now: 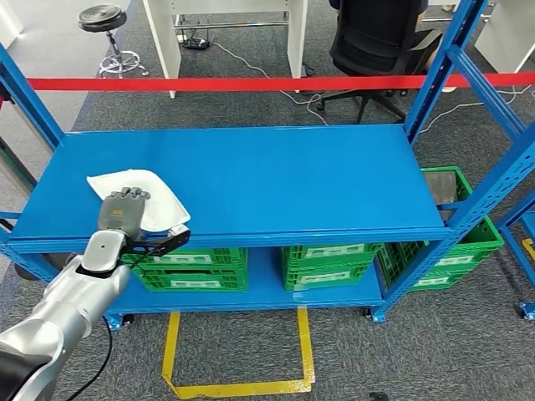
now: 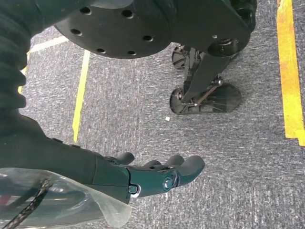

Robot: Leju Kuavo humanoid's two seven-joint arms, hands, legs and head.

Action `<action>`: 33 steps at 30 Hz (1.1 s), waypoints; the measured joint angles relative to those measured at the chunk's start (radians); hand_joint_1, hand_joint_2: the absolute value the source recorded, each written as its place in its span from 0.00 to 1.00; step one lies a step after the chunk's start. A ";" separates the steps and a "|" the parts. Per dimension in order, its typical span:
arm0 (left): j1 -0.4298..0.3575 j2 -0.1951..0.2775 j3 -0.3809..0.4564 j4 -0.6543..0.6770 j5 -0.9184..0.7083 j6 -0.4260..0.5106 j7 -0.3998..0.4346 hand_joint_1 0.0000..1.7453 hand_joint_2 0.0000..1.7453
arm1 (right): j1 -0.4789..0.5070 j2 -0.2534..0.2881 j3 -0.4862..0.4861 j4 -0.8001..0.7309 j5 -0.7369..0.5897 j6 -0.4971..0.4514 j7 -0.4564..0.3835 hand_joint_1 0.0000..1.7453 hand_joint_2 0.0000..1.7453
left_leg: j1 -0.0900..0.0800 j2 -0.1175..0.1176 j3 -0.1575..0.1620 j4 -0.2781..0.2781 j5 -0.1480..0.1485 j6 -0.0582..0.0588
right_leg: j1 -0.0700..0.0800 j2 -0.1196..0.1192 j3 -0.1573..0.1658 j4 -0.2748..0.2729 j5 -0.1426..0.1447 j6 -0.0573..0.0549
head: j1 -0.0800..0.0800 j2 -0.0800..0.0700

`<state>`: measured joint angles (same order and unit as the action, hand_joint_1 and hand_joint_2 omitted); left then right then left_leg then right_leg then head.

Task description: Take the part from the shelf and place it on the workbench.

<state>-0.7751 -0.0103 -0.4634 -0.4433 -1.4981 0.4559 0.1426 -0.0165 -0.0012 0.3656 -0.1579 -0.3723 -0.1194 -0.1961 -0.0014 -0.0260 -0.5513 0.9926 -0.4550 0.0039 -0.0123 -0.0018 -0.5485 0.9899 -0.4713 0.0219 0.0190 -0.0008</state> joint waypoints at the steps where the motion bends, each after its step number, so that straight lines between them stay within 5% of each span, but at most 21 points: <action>1: 0.000 0.000 0.000 0.000 0.000 0.000 0.000 0.00 1.00 | 0.000 0.000 0.001 0.000 0.000 0.000 0.000 0.00 1.00 | 0.000 0.000 -0.001 0.000 0.000 0.000 | 0.000 0.000 -0.001 0.000 0.000 0.000 | 0.000 0.000; 33: -0.011 -0.015 0.012 0.000 0.076 -0.012 -0.087 0.00 1.00 | 0.000 0.000 0.010 0.000 -0.008 -0.001 0.000 0.00 1.00 | 0.000 0.000 -0.006 0.000 0.001 0.000 | 0.000 0.000 -0.007 0.000 0.001 0.000 | 0.000 0.000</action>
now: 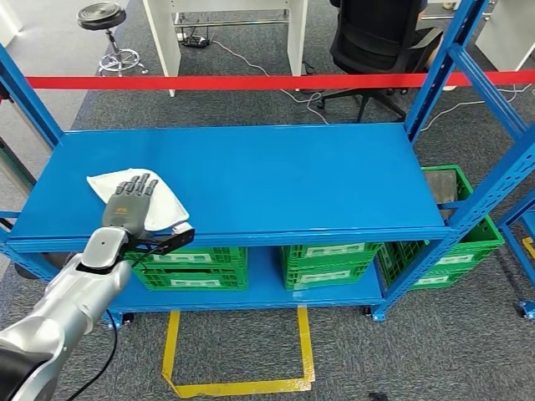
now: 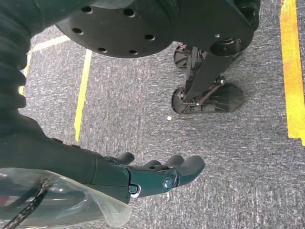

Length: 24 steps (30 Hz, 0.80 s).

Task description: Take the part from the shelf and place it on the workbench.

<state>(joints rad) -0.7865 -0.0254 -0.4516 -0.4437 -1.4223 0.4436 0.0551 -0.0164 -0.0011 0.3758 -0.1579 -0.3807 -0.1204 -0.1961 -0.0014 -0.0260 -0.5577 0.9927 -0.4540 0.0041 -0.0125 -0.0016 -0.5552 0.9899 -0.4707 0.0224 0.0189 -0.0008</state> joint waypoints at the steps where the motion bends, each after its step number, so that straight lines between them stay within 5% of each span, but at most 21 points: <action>1: 0.000 -0.001 0.001 0.000 0.001 0.000 -0.001 0.00 1.00 | 0.000 0.000 0.000 0.000 0.000 0.000 0.000 0.00 1.00 | 0.000 0.000 0.000 0.000 0.000 0.000 | 0.000 0.000 0.000 0.000 0.000 0.000 | 0.000 0.000; 6: 0.000 -0.004 0.005 0.000 0.005 0.000 -0.002 0.04 1.00 | 0.000 0.000 0.000 0.000 0.000 0.001 0.000 0.00 1.00 | 0.000 0.000 0.000 0.000 0.000 0.000 | 0.000 0.000 -0.001 0.000 0.000 0.000 | 0.000 0.000; 10: 0.000 -0.006 0.006 0.000 0.008 -0.005 -0.007 0.87 1.00 | 0.000 0.000 0.000 0.000 0.000 0.001 0.000 0.00 1.00 | 0.000 0.000 -0.001 0.000 0.000 0.000 | 0.000 0.000 -0.001 0.000 0.000 0.000 | 0.000 0.000; 11: 0.000 -0.006 0.006 0.000 0.008 -0.009 -0.010 0.97 1.00 | 0.000 0.000 0.000 0.000 -0.001 0.001 0.000 0.00 1.00 | 0.000 0.000 -0.001 0.000 0.000 0.000 | 0.000 0.000 -0.001 0.000 0.000 0.000 | 0.000 0.000; 24: -0.004 -0.023 0.005 -0.003 0.008 -0.031 -0.017 1.00 1.00 | 0.000 0.000 0.000 0.000 -0.002 0.003 0.000 0.00 1.00 | 0.000 0.002 -0.006 0.000 0.006 0.001 | 0.000 0.002 -0.007 0.000 0.007 0.000 | 0.000 0.000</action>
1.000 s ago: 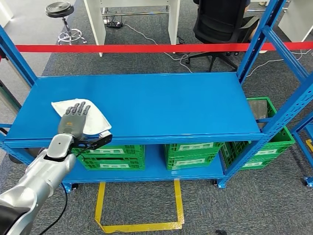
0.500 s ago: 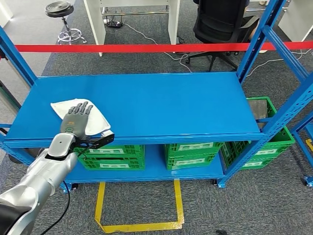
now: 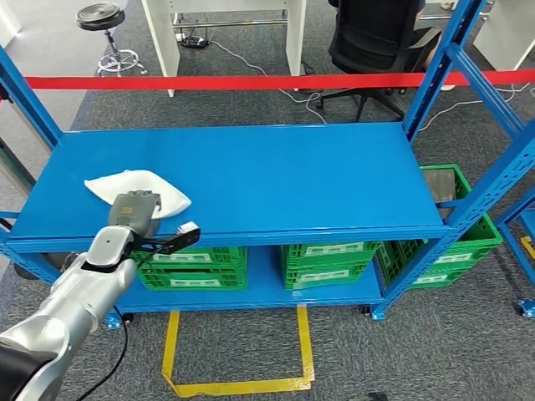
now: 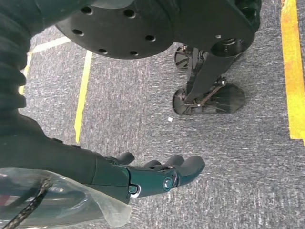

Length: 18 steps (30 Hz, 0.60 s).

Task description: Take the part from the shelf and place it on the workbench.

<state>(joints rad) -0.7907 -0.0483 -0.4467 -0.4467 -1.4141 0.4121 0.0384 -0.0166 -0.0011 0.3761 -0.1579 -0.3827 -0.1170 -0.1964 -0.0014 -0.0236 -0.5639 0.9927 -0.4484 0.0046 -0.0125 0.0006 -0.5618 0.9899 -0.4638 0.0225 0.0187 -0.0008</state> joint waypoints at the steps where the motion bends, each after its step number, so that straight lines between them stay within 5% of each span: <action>1: -0.001 -0.001 0.000 0.000 0.000 0.000 0.000 1.00 1.00 | 0.000 0.000 0.000 0.000 0.000 0.000 0.000 0.00 1.00 | 0.000 0.001 0.000 0.000 0.000 0.000 | 0.000 0.001 -0.001 0.000 0.000 0.000 | 0.000 0.000; 18: -0.012 -0.014 0.000 -0.003 0.022 0.001 -0.015 1.00 1.00 | 0.000 0.000 0.000 0.000 -0.004 0.002 -0.002 0.00 1.00 | 0.000 0.004 -0.007 0.000 -0.001 -0.001 | 0.000 0.005 -0.009 0.000 0.000 0.000 | 0.000 0.000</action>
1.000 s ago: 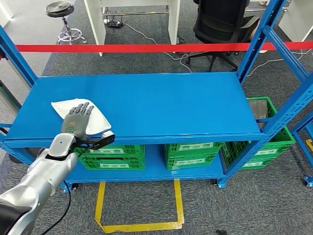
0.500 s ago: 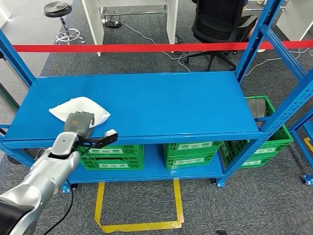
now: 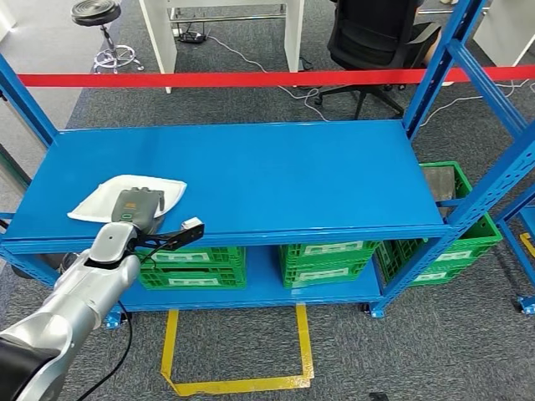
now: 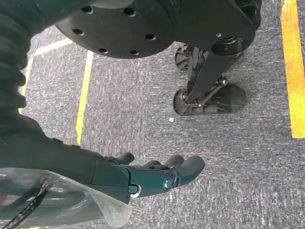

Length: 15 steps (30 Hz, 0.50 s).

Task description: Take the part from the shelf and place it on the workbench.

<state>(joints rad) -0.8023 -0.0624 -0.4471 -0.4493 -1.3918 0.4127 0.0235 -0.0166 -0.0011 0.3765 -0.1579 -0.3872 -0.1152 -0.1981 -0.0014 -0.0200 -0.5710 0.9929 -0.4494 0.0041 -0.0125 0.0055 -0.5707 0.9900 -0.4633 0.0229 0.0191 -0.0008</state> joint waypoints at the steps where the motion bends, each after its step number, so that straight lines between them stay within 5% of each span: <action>1: 0.000 0.000 0.000 0.000 0.003 0.002 -0.003 1.00 1.00 | 0.000 0.000 0.000 0.000 0.000 0.000 0.000 0.00 1.00 | 0.000 0.000 0.000 0.000 0.000 0.000 | 0.000 0.000 0.000 0.000 0.000 0.000 | 0.000 0.000; 15: 0.074 0.007 -0.001 -0.162 0.250 0.049 -0.164 1.00 1.00 | 0.001 0.000 0.000 0.000 -0.027 -0.008 -0.011 0.00 1.00 | 0.000 0.000 -0.002 0.000 0.000 0.000 | 0.000 0.000 -0.001 0.000 0.000 0.000 | 0.000 0.000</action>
<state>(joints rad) -0.7280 -0.0550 -0.4479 -0.6108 -1.1416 0.4615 -0.1404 -0.0157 -0.0011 0.3765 -0.1579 -0.4143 -0.1234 -0.2089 -0.0014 -0.0199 -0.5727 0.9929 -0.4497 0.0042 -0.0127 0.0057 -0.5720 0.9900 -0.4635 0.0229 0.0189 -0.0008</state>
